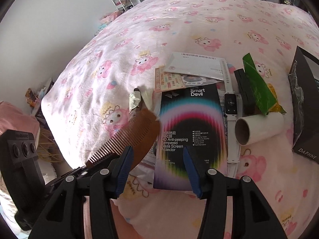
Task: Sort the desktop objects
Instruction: 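Lift the wooden comb off the pile with the left tool, then carry the comb over the black DAPHNE shoebox with the left tool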
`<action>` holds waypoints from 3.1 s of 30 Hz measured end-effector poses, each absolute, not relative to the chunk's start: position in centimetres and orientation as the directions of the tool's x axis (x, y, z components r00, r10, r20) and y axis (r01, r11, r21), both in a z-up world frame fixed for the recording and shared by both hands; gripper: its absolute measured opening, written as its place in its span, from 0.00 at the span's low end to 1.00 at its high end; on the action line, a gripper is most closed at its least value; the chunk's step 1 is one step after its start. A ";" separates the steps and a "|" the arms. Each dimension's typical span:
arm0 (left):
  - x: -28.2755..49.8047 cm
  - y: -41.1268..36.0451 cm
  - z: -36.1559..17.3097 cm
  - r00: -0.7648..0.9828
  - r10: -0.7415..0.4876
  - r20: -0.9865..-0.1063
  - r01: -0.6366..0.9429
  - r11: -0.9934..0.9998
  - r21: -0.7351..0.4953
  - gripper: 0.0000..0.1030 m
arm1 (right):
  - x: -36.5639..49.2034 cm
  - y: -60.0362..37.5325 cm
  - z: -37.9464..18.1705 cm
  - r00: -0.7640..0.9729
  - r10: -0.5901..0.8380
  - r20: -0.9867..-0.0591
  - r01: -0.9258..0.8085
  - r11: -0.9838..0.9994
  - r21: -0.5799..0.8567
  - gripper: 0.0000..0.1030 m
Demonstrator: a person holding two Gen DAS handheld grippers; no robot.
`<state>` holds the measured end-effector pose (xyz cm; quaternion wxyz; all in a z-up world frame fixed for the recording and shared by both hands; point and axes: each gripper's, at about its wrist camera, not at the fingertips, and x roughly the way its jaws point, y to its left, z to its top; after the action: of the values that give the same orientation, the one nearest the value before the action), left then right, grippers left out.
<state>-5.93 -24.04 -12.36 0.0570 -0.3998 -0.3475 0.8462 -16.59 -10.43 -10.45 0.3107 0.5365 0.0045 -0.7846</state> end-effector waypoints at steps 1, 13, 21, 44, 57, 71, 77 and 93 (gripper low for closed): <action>-5.9 -24.0 -12.2 -0.676 0.385 -0.628 0.172 -0.747 -0.643 0.05 | -16.6 -10.5 -10.4 -0.231 -0.487 -0.842 0.493 -0.805 0.330 0.46; -8.9 -21.2 -15.6 -0.580 0.430 -0.692 0.189 -0.755 -0.628 0.13 | -16.6 -6.5 -12.4 -0.226 -0.438 -0.870 0.413 -0.852 0.322 0.46; -8.6 -21.5 -16.1 -0.549 0.448 -0.706 0.177 -0.764 -0.621 0.26 | -16.0 -5.3 -12.8 -0.189 -0.447 -0.874 0.405 -0.846 0.346 0.46; -16.8 -20.5 -14.3 -0.575 0.322 -0.752 0.080 -0.892 -0.444 0.20 | -14.5 -3.9 -14.4 -0.180 -0.463 -0.868 0.417 -0.835 0.359 0.46; -13.5 -18.4 -15.3 -0.501 0.326 -0.801 0.091 -0.901 -0.424 0.20 | -15.4 -3.3 -14.3 -0.302 -0.388 -0.871 0.438 -0.868 0.235 0.28; -13.1 -17.1 -15.2 -0.509 0.326 -0.797 0.095 -0.899 -0.428 0.20 | -14.5 1.3 -13.0 -0.306 -0.400 -0.864 0.333 -0.895 0.297 0.28; -11.1 -17.1 -15.7 -0.507 0.374 -0.776 0.111 -0.865 -0.489 0.20 | -14.9 0.9 -14.2 -0.307 -0.361 -0.881 0.312 -0.912 0.265 0.28; -11.3 -17.0 -15.8 -0.511 0.393 -0.765 0.112 -0.851 -0.513 0.20 | -16.2 3.1 -15.2 -0.252 -0.487 -0.836 0.266 -0.866 0.424 0.29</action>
<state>-11.30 -17.01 -15.76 0.0846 -0.4873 -0.2592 0.8296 -16.22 3.10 -15.21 0.2400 0.5627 -0.0982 -0.7849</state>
